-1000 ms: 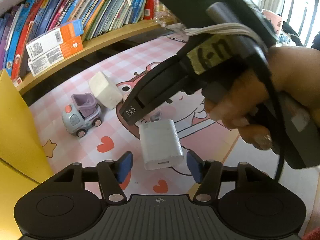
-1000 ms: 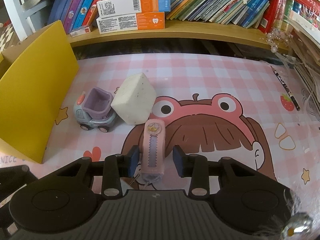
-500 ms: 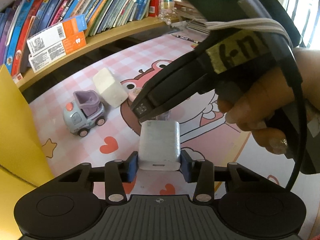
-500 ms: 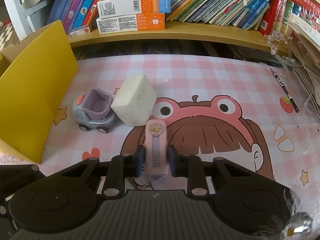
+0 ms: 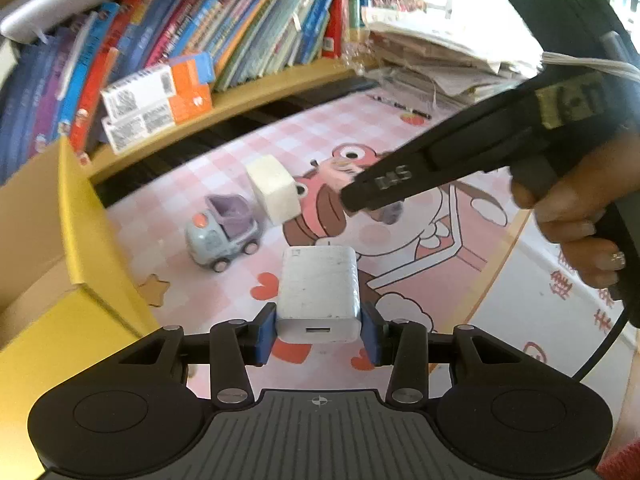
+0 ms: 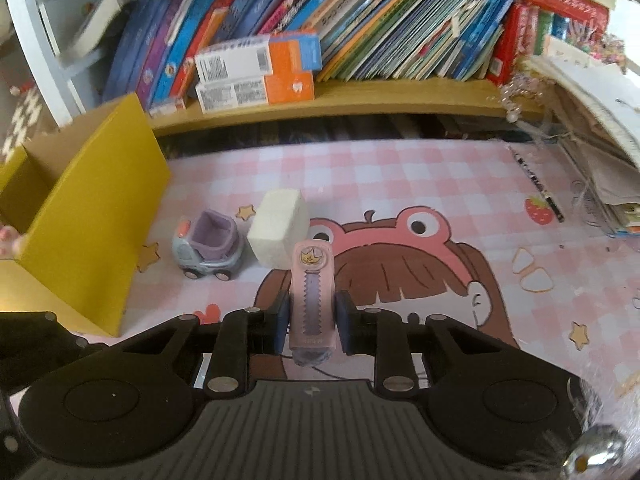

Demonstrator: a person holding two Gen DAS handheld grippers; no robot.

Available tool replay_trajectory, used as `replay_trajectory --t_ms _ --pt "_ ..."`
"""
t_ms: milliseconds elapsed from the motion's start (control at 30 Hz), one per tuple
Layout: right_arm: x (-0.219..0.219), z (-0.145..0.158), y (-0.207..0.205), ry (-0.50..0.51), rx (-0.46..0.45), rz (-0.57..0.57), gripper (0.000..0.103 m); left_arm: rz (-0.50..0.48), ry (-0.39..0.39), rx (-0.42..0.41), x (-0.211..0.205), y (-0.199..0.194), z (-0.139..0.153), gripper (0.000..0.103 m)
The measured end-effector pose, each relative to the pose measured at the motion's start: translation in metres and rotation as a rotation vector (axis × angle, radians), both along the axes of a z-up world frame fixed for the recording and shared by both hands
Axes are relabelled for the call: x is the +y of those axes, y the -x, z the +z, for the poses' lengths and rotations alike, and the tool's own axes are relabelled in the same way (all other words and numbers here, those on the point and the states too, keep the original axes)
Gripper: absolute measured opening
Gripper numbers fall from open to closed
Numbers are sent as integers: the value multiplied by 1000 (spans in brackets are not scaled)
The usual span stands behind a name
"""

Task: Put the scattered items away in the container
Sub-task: 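Carry the white charger and pink item over the yellow box with both tools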

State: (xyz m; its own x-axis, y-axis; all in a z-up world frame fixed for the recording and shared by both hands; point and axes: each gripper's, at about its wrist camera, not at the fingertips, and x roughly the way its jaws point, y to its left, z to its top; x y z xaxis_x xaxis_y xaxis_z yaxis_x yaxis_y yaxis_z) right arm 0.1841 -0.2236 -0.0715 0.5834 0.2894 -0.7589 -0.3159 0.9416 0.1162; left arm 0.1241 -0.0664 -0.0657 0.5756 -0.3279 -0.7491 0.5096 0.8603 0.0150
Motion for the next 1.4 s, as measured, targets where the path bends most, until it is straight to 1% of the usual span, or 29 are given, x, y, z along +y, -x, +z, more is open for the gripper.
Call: replay_trajectory --t_ms 167,333,633,800,967,1100,1400 --pt "-8 20 23 -14 -20 -21 23 23 27 -34 14 18 20 41" --pt "-7 35 48 -17 -34 -23 23 38 53 -78 28 41 40 41" --pt "16 64 90 -10 -90 32 23 91 94 -167 59 72 69 41" --pt "36 77 106 -5 -118 73 23 124 106 -217 77 87 81 41" --pt "59 90 115 -5 -150 123 23 159 107 -265 99 100 95 41" --pt "80 101 117 -5 -184 168 23 197 93 -311 119 102 108 41" --pt "130 128 108 2 -252 281 23 243 45 -410 158 87 138 41"
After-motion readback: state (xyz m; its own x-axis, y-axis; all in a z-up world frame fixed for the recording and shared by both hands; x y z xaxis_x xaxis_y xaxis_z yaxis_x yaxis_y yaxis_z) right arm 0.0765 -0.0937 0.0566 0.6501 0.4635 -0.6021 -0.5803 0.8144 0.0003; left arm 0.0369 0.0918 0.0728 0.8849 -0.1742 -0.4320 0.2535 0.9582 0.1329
